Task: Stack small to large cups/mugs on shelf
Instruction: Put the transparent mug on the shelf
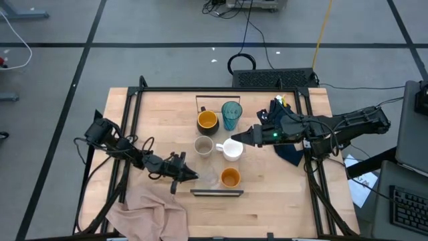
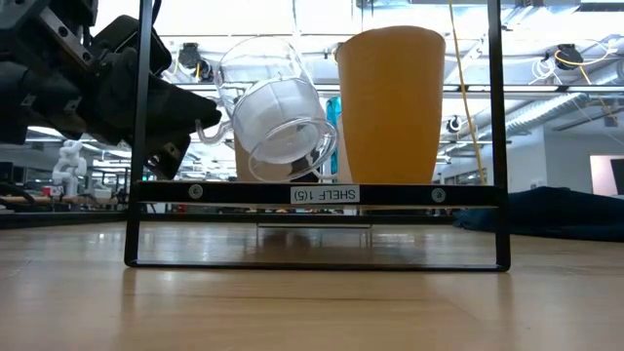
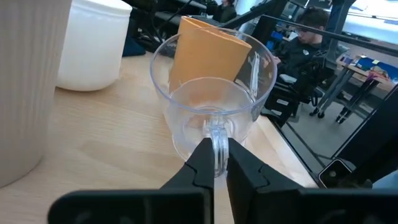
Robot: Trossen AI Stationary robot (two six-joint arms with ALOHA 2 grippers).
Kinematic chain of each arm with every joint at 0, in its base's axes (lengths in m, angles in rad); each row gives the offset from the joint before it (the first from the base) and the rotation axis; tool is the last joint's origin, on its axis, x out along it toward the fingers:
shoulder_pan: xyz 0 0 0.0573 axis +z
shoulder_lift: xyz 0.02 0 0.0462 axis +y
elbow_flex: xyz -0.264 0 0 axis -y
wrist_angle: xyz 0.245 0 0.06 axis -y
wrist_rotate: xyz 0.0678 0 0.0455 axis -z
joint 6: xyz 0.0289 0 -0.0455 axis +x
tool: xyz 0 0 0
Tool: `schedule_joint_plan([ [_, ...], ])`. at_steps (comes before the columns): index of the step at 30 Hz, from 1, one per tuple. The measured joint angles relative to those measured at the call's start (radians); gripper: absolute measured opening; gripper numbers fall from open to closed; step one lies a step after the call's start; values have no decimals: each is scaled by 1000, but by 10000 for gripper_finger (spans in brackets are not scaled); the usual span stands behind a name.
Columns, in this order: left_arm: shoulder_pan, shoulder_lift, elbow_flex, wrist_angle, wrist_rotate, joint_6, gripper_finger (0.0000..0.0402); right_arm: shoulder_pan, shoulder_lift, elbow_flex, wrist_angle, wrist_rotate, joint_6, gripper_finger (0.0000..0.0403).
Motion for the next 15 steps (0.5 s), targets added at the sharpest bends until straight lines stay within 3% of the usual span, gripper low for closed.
schedule_joint_plan([
  [9, 0, 0, 1, 1, 6, -27, 37, 0, 0, 0, -1, 0, -9, 176],
  [15, 1, -30, 1, -15, 7, -19, 14, 0, 0, 0, -7, 0, -23, 176],
])
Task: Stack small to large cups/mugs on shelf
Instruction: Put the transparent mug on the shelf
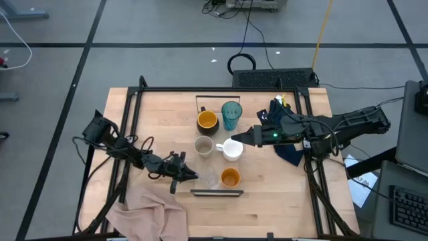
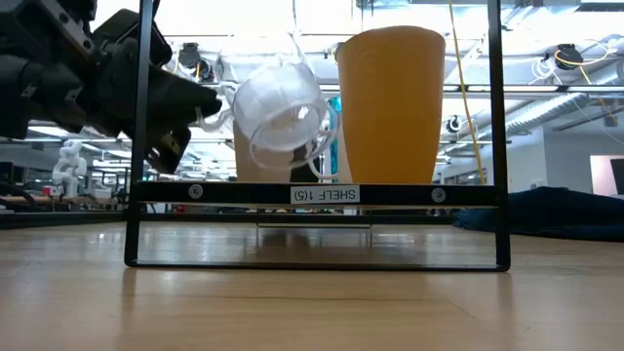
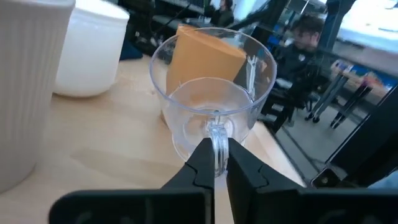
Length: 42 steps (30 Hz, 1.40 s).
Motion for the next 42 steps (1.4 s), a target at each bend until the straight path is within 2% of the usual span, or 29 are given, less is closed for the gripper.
schedule_joint_plan([
  [8, 7, -128, 0, -237, -1, 8, 32, 1, 0, 0, -1, 0, -10, 176],
  [11, 10, -173, 0, -306, -1, 16, 27, 1, 0, 0, -1, -1, -22, 176],
  [16, 10, -235, 0, -388, -10, 19, 14, 2, 0, 0, -1, -1, -26, 176],
  [22, 10, -319, 0, -478, -24, 16, 38, 12, -1, -21, 7, -1, -26, 176],
  [26, 10, -357, 0, -577, -23, 15, 29, 28, -1, -51, 21, -2, 11, 176],
  [31, 10, -373, 0, -603, -14, 15, 15, 31, -1, -105, 152, -1, 17, 176],
  [38, 10, -392, 24, -614, 2, 20, 57, 31, -1, -144, 246, -1, 25, 176],
  [42, 10, -392, 38, -630, 21, 29, 58, 31, 0, -145, 251, 0, 26, 176],
])
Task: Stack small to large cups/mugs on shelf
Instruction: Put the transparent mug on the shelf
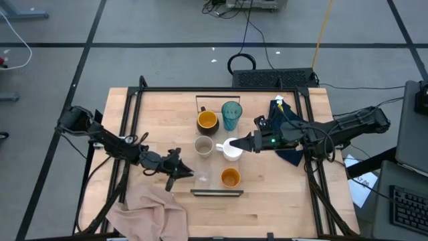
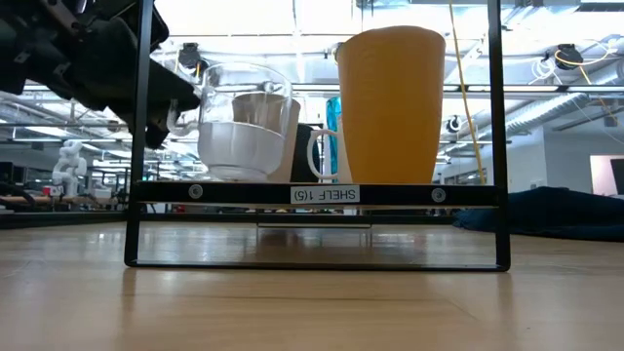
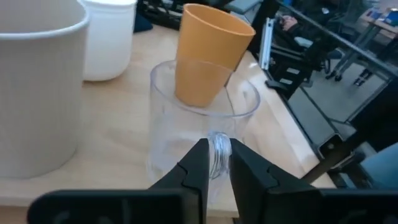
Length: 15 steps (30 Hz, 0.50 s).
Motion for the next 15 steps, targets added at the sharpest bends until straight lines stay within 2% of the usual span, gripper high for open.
schedule_joint_plan([
  [7, 0, 0, 4, -22, 6, -1, 37, 0, 0, 0, 1, 0, 0, 176],
  [15, 0, 0, 4, -22, 1, 16, 45, 0, 0, 0, 1, 0, 1, 176],
])
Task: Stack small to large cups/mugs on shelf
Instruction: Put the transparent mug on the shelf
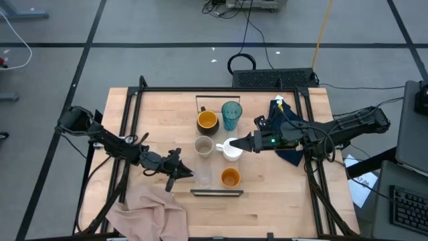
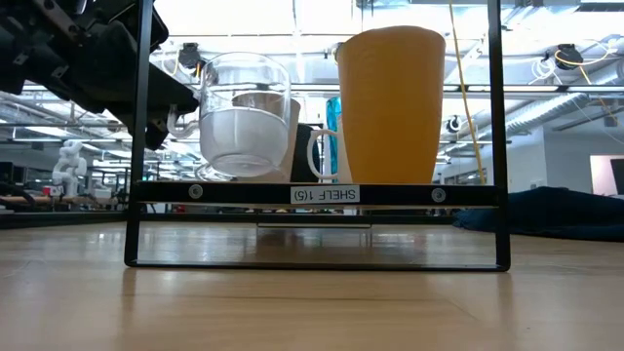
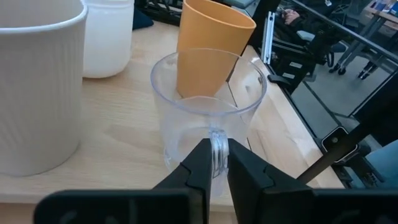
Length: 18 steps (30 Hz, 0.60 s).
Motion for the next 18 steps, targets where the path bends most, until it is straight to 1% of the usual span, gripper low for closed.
schedule_joint_plan([
  [6, 0, 0, 0, 0, -2, 8, 46, 0, 0, 0, 4, 0, 0, 176],
  [13, 8, 0, 0, 19, -30, 16, 47, 0, 0, 0, 19, 0, 0, 176],
  [18, 24, 0, 0, 35, 4, 16, 47, 0, 0, 0, 26, 1, 0, 176],
])
